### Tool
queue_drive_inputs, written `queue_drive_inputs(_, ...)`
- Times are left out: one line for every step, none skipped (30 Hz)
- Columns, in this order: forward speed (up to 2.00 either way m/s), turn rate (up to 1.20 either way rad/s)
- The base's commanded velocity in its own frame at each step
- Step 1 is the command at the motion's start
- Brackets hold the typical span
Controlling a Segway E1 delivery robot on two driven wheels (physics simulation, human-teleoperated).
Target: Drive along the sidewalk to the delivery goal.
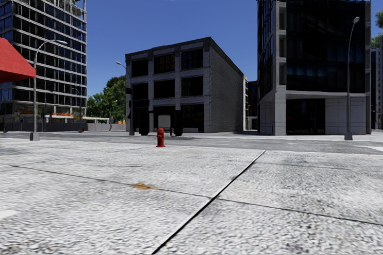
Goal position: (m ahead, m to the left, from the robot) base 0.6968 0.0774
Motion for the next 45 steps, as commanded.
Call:
queue_drive_inputs(1.34, 0.0)
queue_drive_inputs(1.34, 0.0)
queue_drive_inputs(1.34, 0.0)
queue_drive_inputs(1.34, 0.0)
queue_drive_inputs(1.34, 0.0)
queue_drive_inputs(1.34, 0.0)
queue_drive_inputs(1.34, 0.0)
queue_drive_inputs(1.34, 0.0)
queue_drive_inputs(1.34, 0.0)
queue_drive_inputs(1.34, 0.0)
queue_drive_inputs(1.34, 0.0)
queue_drive_inputs(1.34, 0.0)
queue_drive_inputs(1.33, 0.0)
queue_drive_inputs(1.3, 0.0)
queue_drive_inputs(1.08, 0.0)
queue_drive_inputs(0.8, 0.0)
queue_drive_inputs(0.8, 0.0)
queue_drive_inputs(0.58, 0.0)
queue_drive_inputs(0.43, 0.0)
queue_drive_inputs(0.35, 0.0)
queue_drive_inputs(0.29, 0.0)
queue_drive_inputs(0.12, 0.0)
queue_drive_inputs(0.0, 0.0)
queue_drive_inputs(0.0, 0.0)
queue_drive_inputs(0.0, 0.0)
queue_drive_inputs(0.0, 0.0)
queue_drive_inputs(0.0, 0.0)
queue_drive_inputs(0.0, 0.0)
queue_drive_inputs(0.0, 0.0)
queue_drive_inputs(0.0, 0.0)
queue_drive_inputs(0.0, 0.0)
queue_drive_inputs(0.0, 0.0)
queue_drive_inputs(0.0, 0.0)
queue_drive_inputs(0.0, 0.0)
queue_drive_inputs(0.0, 0.0)
queue_drive_inputs(0.0, 0.0)
queue_drive_inputs(0.0, 0.0)
queue_drive_inputs(0.0, 0.0)
queue_drive_inputs(0.0, 0.0)
queue_drive_inputs(0.0, 0.0)
queue_drive_inputs(0.0, 0.0)
queue_drive_inputs(0.0, 0.0)
queue_drive_inputs(0.0, 0.0)
queue_drive_inputs(0.0, 0.0)
queue_drive_inputs(0.0, 0.0)
